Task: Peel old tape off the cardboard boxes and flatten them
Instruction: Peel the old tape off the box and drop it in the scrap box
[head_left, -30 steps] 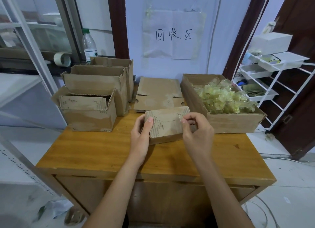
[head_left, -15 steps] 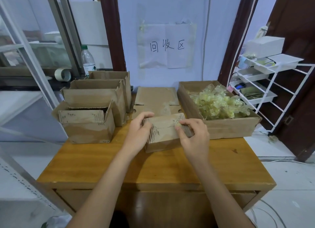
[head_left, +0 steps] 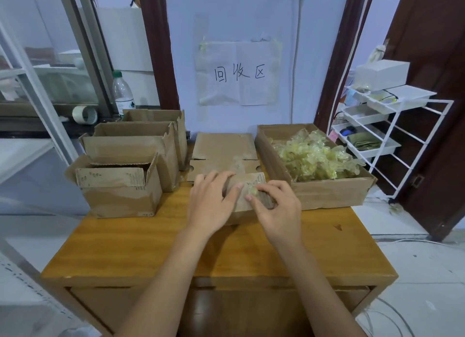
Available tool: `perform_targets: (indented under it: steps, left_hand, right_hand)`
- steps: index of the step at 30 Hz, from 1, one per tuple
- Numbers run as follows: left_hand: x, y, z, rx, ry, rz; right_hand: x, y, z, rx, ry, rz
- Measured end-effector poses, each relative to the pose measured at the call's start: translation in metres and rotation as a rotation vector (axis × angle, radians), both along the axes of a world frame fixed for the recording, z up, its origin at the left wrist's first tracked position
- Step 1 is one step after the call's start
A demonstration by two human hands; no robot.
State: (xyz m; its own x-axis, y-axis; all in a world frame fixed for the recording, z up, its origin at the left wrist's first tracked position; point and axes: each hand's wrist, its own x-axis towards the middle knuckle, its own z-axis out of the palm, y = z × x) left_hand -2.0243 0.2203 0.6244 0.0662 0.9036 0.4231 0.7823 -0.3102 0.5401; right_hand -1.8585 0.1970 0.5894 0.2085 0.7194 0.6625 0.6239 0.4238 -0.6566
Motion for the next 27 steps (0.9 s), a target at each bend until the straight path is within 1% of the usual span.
perform_targets:
  steps: [5,7,11,14,18,20,24,27]
  left_hand:
    - [-0.001,0.002,-0.001,0.004,-0.056,-0.018]
    - [-0.001,0.002,-0.002,0.018,-0.067,-0.021]
    - [-0.002,0.001,-0.004,0.018,-0.069,-0.019]
    - [-0.002,0.004,-0.004,0.000,-0.070,-0.027]
    - [-0.004,0.006,-0.004,0.002,-0.069,-0.032]
    - [-0.004,0.006,-0.005,0.003,-0.069,-0.031]
    - [-0.005,0.007,-0.005,-0.012,-0.066,-0.037]
    - [-0.005,0.006,-0.006,-0.005,-0.064,-0.042]
  right_hand:
    - [-0.005,-0.003,0.002,0.002,-0.076,-0.066]
    - [-0.006,-0.004,0.000,0.049,-0.111,-0.096]
    - [-0.002,-0.002,-0.009,0.140,-0.084,-0.071]
    - [0.000,-0.005,-0.009,0.182,-0.031,-0.055]
    - [0.002,-0.009,-0.005,0.155,0.030,-0.083]
    - [0.002,-0.009,-0.004,0.105,0.091,-0.101]
    - [0.003,-0.011,-0.005,-0.037,0.313,-0.080]
    - [0.007,-0.014,-0.005,-0.077,0.348,-0.062]
